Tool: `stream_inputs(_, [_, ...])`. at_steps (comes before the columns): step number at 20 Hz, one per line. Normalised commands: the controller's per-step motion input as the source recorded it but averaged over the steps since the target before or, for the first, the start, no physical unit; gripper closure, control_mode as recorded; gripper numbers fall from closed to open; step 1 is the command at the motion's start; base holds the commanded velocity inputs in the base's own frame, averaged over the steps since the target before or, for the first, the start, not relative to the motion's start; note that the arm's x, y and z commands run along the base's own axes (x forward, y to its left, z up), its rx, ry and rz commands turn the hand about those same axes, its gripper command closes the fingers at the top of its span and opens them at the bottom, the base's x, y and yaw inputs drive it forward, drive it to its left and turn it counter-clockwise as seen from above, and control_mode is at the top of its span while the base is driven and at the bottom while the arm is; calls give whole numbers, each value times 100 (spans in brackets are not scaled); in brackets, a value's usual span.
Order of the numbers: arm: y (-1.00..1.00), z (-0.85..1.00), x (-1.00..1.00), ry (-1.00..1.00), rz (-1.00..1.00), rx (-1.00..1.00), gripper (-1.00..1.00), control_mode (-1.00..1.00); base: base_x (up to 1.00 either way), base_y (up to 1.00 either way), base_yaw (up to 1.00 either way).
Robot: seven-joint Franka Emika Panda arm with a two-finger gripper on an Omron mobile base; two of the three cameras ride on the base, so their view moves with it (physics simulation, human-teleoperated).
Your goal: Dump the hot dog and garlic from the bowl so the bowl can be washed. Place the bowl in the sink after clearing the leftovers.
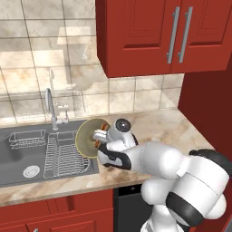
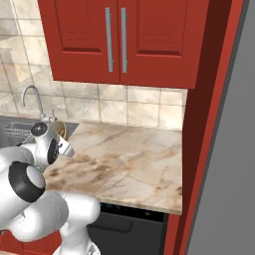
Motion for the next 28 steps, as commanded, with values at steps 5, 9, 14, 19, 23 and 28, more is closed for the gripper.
stream_inputs(5, [25, 1, 53, 18, -6, -9, 100, -100, 0, 0, 0])
stream_inputs(9, [38, 0, -11, 0, 4, -18, 100, -100, 0, 0, 0])
stream_inputs(14, [30, 0, -8, 0, 5, -18, 100, -100, 0, 0, 0])
stream_inputs(19, [15, 0, 0, -1, 3, -15, 100, -100, 0, 0, 0])
stream_inputs(23, [35, 0, -1, -4, 0, -28, 100, -100, 0, 0, 0])
stream_inputs(28, [17, 10, -2, -7, 1, -24, 100, -100, 0, 0, 0])
